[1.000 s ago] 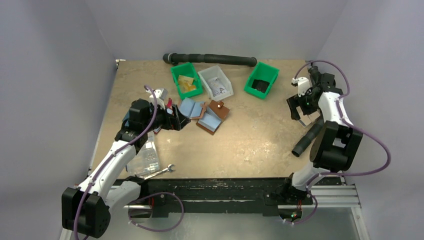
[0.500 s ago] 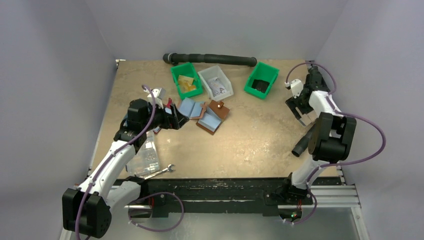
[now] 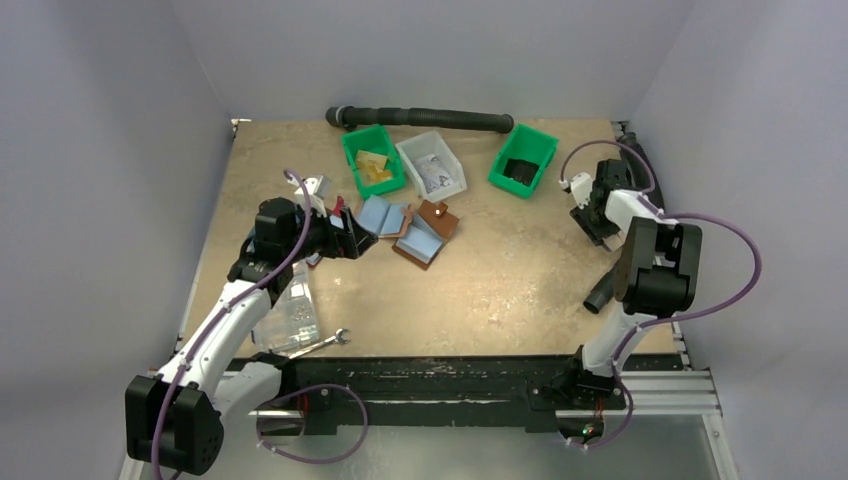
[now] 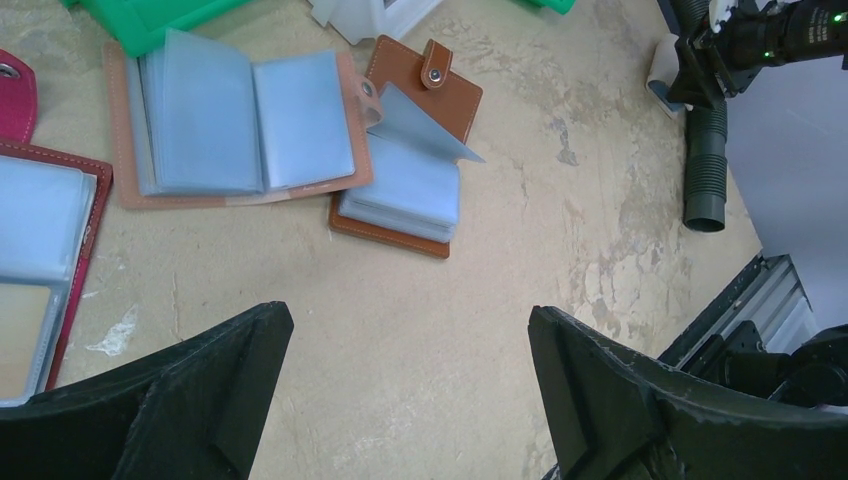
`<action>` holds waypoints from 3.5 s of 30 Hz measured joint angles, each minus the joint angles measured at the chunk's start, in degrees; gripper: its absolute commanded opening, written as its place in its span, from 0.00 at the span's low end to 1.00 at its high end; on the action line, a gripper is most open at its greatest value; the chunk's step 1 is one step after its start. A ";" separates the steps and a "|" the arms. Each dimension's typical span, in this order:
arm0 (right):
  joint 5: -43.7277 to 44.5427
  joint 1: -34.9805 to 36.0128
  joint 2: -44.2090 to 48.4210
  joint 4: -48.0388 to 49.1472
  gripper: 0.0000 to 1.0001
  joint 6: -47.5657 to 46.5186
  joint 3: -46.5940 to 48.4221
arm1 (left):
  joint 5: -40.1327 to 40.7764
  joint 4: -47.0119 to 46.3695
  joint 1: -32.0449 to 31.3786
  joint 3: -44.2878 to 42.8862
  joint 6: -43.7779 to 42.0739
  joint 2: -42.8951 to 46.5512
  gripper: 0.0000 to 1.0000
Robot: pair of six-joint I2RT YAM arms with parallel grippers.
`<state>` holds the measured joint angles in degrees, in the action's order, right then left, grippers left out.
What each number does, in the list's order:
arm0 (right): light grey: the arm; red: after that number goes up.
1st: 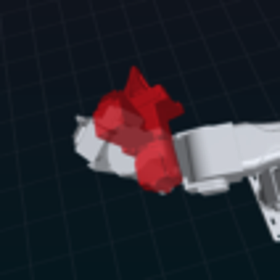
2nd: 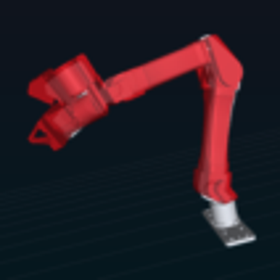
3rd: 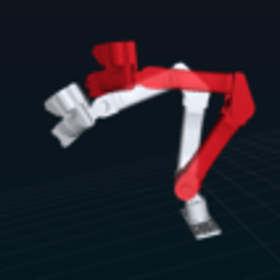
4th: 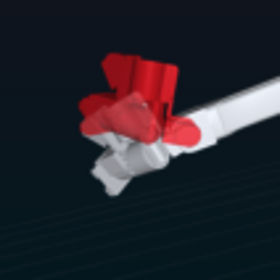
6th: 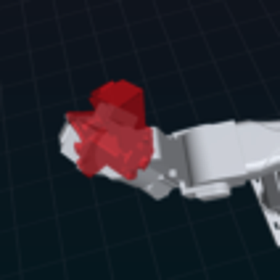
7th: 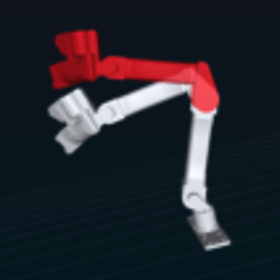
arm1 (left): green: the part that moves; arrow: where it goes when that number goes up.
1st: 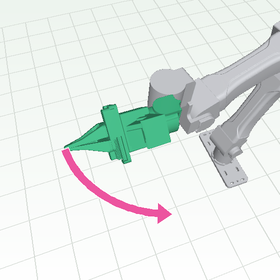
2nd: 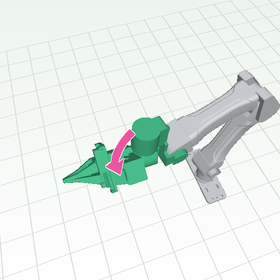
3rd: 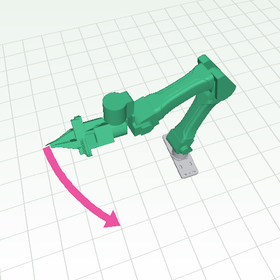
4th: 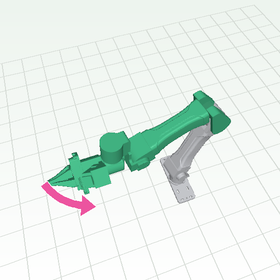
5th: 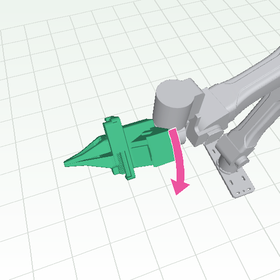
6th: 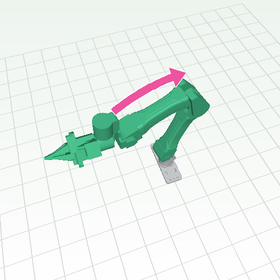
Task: Take the credit cards out of the card holder
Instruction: Move the card holder to the center of the board, then open the card holder at the center of the board.
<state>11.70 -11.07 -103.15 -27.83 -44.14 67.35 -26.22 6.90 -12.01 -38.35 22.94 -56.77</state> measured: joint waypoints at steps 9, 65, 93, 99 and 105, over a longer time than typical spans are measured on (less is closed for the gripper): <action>2.12 3.58 1.49 3.91 0.00 -2.03 -3.93 | -0.04 0.00 0.07 0.00 0.00 -0.02 0.98; -48.15 32.48 28.48 -2.80 0.69 11.82 -17.27 | 23.78 -36.87 -36.52 15.50 32.52 -21.90 0.88; -47.39 33.64 24.72 -2.45 0.64 13.77 -18.27 | 27.98 -46.86 -37.64 19.17 37.75 -27.87 0.93; -46.99 34.69 23.71 -2.10 0.62 14.82 -18.27 | 27.91 -49.44 -37.68 19.21 38.51 -29.44 0.91; -46.05 36.00 23.58 -1.33 0.59 15.65 -18.27 | 27.98 -51.49 -38.05 19.19 39.60 -30.91 0.91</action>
<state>-34.35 24.93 -79.57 -29.17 -28.49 49.08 1.76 -44.60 -50.06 -19.16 62.54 -87.68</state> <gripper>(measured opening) 0.604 0.913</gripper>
